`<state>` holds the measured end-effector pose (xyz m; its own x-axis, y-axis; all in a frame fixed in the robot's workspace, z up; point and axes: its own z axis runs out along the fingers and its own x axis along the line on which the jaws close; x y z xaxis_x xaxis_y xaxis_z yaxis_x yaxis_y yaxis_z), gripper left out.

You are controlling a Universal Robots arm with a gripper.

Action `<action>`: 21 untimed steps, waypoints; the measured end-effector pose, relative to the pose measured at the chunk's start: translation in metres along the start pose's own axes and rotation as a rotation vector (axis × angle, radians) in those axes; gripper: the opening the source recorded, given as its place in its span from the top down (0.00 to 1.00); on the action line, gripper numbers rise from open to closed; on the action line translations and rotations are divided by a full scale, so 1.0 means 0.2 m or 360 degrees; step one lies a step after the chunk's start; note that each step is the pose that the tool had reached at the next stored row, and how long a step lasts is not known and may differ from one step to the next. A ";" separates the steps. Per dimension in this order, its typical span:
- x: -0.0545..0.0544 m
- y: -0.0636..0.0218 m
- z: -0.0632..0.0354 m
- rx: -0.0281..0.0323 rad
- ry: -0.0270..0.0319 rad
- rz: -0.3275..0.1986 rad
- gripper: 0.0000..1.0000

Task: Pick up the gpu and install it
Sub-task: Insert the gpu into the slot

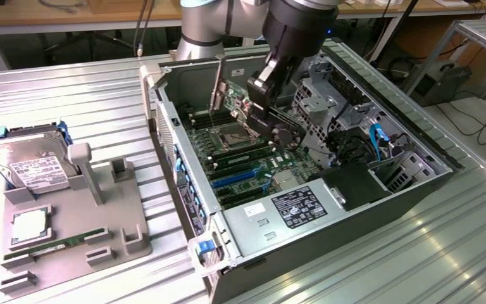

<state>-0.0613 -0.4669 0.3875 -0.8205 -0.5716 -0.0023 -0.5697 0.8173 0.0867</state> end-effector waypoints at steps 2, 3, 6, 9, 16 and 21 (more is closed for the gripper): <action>0.00 0.000 0.000 -0.00001 0.00054 -0.0063 0.74; 0.00 0.000 0.000 -0.00002 0.00078 -0.0091 0.74; 0.00 -0.001 0.001 -0.00004 0.00161 -0.0186 0.74; 0.00 -0.001 0.001 -0.00006 0.00246 -0.0284 0.74; -0.01 -0.004 0.001 -0.00005 0.00412 -0.0482 0.74; -0.01 -0.005 0.001 0.00041 0.00493 -0.0634 0.74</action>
<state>-0.0597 -0.4669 0.3872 -0.5333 -0.8459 -0.0052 -0.8433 0.5311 0.0826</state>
